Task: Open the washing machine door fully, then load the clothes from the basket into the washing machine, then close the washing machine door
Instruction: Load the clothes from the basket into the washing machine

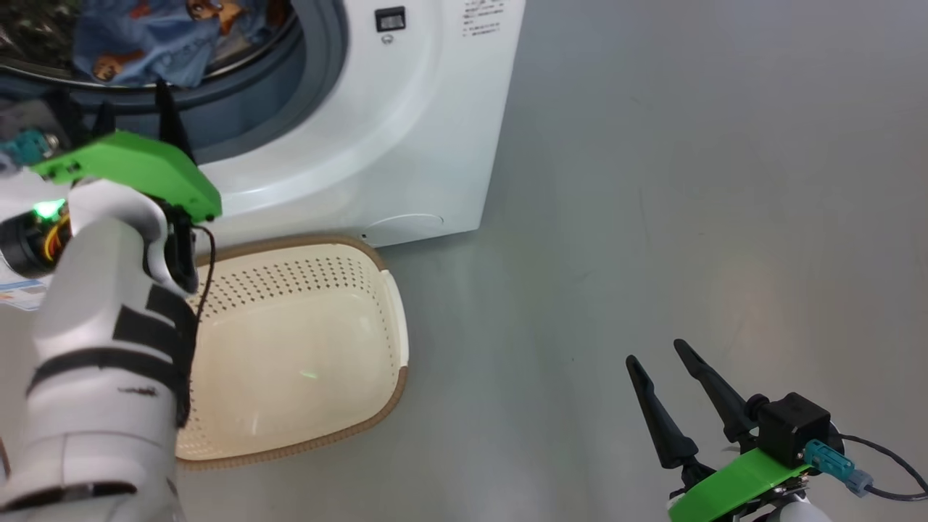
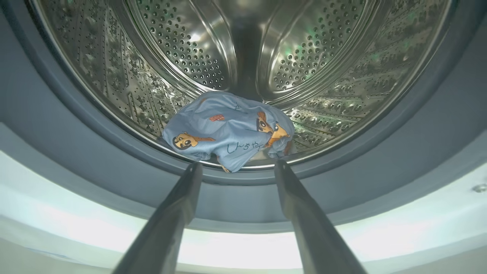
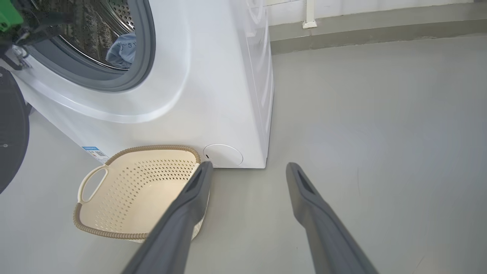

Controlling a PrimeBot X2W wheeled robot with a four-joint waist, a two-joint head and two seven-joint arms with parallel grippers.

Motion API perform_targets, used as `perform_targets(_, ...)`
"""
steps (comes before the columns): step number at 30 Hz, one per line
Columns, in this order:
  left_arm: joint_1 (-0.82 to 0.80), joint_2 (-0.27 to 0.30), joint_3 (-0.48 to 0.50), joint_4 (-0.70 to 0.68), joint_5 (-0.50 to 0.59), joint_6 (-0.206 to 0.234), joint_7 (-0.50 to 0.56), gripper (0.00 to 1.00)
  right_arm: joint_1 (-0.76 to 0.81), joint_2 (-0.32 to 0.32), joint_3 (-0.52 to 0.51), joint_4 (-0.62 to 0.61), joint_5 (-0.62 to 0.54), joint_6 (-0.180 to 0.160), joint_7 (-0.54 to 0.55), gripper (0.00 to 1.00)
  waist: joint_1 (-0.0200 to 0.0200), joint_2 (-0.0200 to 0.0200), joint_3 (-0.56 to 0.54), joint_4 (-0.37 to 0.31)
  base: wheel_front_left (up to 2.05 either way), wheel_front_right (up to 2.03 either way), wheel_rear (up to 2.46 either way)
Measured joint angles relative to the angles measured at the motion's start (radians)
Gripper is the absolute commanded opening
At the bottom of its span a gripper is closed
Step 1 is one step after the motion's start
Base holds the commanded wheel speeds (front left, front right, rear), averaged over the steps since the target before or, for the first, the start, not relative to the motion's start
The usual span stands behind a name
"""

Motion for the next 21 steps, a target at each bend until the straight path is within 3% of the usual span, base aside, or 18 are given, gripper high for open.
perform_targets(13,0.313,-0.017,-0.083,-0.256,-0.076,-0.038,-0.006,1.0,0.001,-0.001,-0.028,0.001,0.0,0.0,0.0,1.0,-0.0001,0.0,-0.069,0.044,0.0,0.0,0.0)
perform_targets(21,0.472,-0.016,-0.144,-0.418,-0.149,-0.013,-0.006,1.0,0.02,-0.002,-0.032,0.0,-0.002,0.0,0.0,1.0,0.0,0.0,-0.093,0.064,0.0,0.0,0.0)
